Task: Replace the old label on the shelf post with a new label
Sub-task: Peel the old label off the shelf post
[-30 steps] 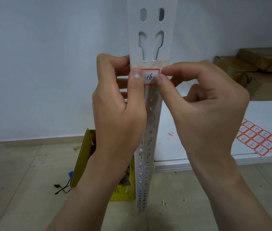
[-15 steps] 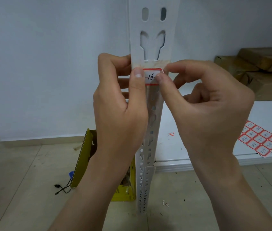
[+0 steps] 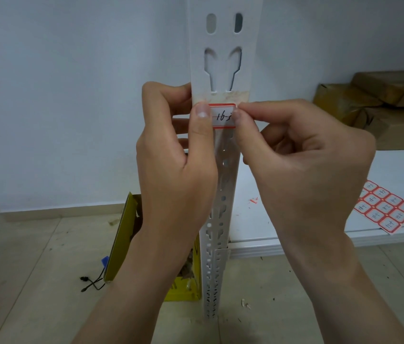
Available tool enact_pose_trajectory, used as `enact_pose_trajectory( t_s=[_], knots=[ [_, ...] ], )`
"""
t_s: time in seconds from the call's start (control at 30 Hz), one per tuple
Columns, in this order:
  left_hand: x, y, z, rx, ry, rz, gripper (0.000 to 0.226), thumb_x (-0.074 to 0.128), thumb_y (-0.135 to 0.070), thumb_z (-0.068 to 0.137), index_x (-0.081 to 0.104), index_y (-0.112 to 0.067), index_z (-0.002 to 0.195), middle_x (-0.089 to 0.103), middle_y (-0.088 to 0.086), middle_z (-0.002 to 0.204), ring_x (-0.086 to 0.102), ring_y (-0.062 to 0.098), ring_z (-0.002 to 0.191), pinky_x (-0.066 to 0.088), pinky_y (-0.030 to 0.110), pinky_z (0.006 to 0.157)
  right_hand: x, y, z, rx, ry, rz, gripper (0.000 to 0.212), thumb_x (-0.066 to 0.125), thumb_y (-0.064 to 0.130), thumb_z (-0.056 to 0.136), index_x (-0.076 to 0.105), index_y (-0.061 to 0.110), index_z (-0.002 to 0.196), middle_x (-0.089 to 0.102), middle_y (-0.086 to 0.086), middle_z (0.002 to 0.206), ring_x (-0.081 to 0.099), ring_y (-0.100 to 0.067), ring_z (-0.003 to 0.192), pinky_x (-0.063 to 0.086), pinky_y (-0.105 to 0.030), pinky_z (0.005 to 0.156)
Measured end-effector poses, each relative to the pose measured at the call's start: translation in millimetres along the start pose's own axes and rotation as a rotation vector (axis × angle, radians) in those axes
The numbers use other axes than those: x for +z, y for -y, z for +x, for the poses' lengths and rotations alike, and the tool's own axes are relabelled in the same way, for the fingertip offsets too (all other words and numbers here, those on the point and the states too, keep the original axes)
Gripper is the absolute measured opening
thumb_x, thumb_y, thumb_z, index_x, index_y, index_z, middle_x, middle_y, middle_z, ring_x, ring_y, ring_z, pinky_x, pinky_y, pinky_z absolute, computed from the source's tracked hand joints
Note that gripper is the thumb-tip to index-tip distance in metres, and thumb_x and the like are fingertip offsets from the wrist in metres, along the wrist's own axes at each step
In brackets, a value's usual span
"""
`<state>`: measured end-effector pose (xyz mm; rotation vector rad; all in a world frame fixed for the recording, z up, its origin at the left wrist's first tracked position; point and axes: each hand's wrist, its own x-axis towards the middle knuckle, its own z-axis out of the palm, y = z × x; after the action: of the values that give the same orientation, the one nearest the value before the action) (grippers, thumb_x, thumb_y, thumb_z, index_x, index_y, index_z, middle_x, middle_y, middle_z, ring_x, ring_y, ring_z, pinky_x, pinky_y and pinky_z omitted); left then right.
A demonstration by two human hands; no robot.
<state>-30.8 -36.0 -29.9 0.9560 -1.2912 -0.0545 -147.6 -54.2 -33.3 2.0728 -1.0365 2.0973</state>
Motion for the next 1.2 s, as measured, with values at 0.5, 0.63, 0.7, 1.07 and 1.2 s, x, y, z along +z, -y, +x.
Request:
enact_pose_trajectory(
  t_s=[0.5,0.63,0.7,1.07,1.2],
  knots=[
    [0.1,0.0,-0.3,-0.007,0.001,-0.002,0.007,0.048,-0.010,0.106,0.044,-0.016,0.107,0.059,-0.020,0.086,0.064,-0.003,0.079,0.047,0.009,0.066,0.2,4.5,0.5,0.022,0.030,0.016,0.006,0.078,0.017,0.095,0.081,0.013,0.092,0.063,0.003,0.054,0.058,-0.016,0.053,0.040,-0.007,0.056],
    [-0.2,-0.2,0.0,-0.006,0.004,-0.008,0.008,0.048,-0.009,0.106,0.045,-0.015,0.107,0.058,-0.021,0.086,0.064,-0.004,0.078,0.046,0.008,0.066,1.0,5.5,0.2,0.039,0.027,0.031,0.005,0.078,0.016,0.094,0.081,0.013,0.090,0.059,0.005,0.051,0.055,-0.016,0.052,0.038,-0.009,0.055],
    [-0.1,-0.3,-0.1,-0.005,0.009,-0.009,0.007,0.048,-0.008,0.106,0.045,-0.015,0.107,0.058,-0.020,0.086,0.063,-0.004,0.076,0.045,0.008,0.065,1.1,6.2,-0.2,0.042,0.030,0.037,0.005,0.078,0.016,0.094,0.080,0.014,0.089,0.058,0.005,0.050,0.054,-0.016,0.052,0.037,-0.009,0.054],
    [-0.8,0.2,0.3,-0.008,0.010,-0.020,0.007,0.047,-0.007,0.105,0.045,-0.013,0.108,0.058,-0.019,0.084,0.062,-0.004,0.075,0.046,0.008,0.065,1.2,6.8,-1.7,0.051,0.055,0.055,0.005,0.079,0.014,0.093,0.079,0.014,0.088,0.053,0.003,0.047,0.049,-0.019,0.050,0.034,-0.010,0.054],
    [-0.6,0.2,0.1,-0.010,0.009,-0.018,0.007,0.047,-0.006,0.105,0.046,-0.012,0.107,0.058,-0.020,0.083,0.062,-0.005,0.075,0.046,0.008,0.065,0.7,6.8,-2.3,0.043,0.058,0.050,0.005,0.079,0.013,0.093,0.079,0.013,0.088,0.053,0.001,0.046,0.049,-0.020,0.050,0.034,-0.009,0.054]
  ],
)
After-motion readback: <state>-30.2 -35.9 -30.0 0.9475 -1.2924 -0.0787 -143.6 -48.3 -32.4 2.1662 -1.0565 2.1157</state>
